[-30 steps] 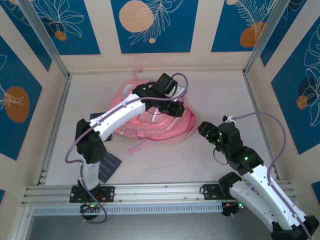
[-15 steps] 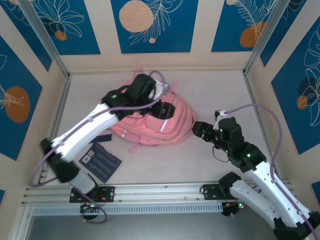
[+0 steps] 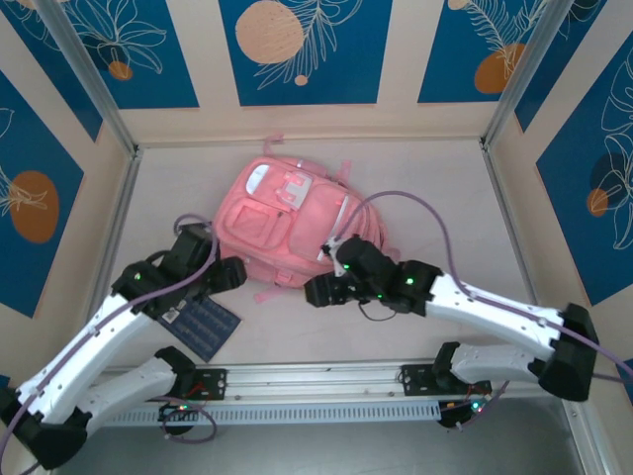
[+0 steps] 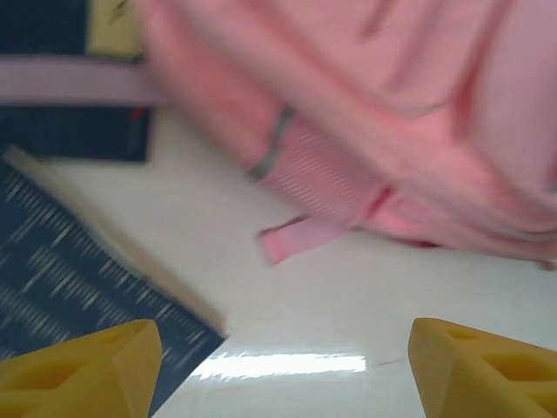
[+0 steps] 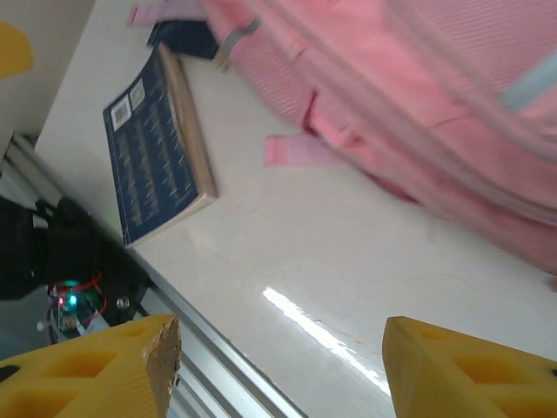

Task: Pack the student bag
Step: Close the student bag at the center of the table, then move the book to the bottom-center of the table.

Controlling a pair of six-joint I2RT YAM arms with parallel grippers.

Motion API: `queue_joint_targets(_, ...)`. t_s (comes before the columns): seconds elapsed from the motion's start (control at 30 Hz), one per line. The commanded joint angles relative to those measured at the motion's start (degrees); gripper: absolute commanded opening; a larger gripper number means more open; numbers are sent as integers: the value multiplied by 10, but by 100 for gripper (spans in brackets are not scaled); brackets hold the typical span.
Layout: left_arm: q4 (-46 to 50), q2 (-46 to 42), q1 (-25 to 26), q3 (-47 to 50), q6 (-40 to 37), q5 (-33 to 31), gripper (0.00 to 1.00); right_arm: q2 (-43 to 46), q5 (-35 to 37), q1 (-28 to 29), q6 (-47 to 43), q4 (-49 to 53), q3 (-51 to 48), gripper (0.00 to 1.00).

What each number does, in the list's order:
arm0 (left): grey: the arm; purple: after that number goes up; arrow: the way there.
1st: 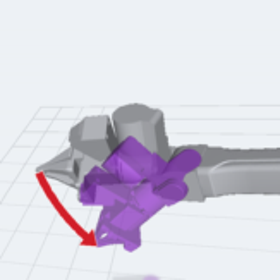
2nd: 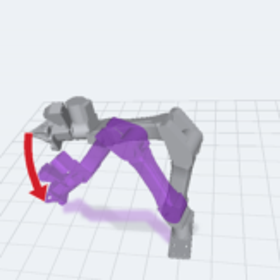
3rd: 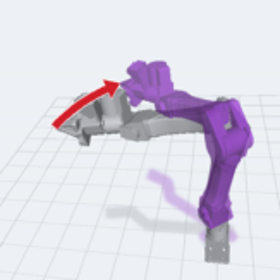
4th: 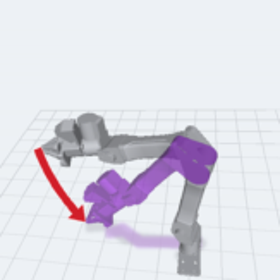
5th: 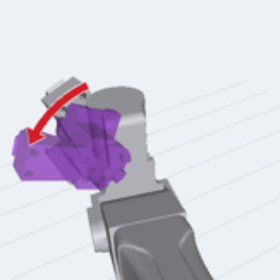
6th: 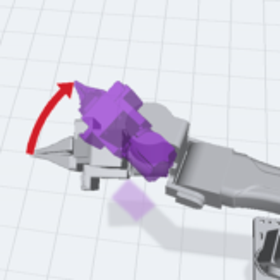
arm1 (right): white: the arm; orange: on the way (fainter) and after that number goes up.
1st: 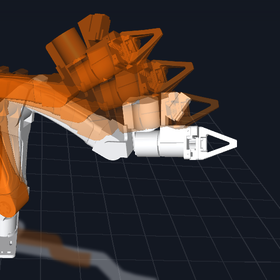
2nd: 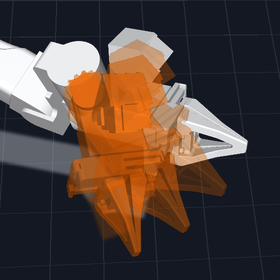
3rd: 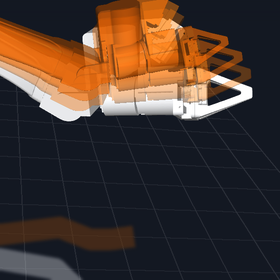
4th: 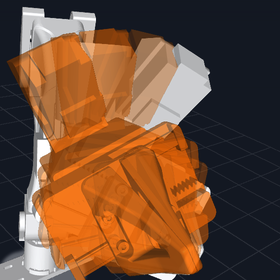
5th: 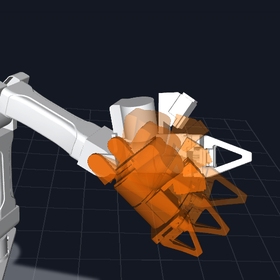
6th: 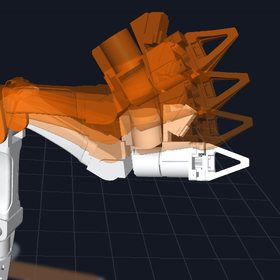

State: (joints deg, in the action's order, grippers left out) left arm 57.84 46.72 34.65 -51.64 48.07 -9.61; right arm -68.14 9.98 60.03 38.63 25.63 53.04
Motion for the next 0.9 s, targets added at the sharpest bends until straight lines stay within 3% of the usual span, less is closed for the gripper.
queue_joint_targets(0.0, 70, -67, -23, 51, 82, -58, 79, -79, -36, 35, -37, -27, 52, 63)
queue_joint_targets(0.2, 78, -176, -39, 163, 151, -80, 78, -276, -86, 76, -87, -21, 175, 66)
queue_joint_targets(0.37, 60, -218, -42, 227, 223, -79, 77, -400, -132, 65, -64, -7, 262, 66)
queue_joint_targets(0.6, 68, -288, -44, 329, 326, -86, 73, -489, -205, 43, -25, -62, 306, 65)
queue_joint_targets(0.7, 71, -327, -44, 347, 330, -96, 66, -510, -230, 34, -15, -79, 311, 62)
queue_joint_targets(0.87, 50, -317, -45, 362, 332, -103, 61, -550, -258, 39, -22, -64, 345, 56)
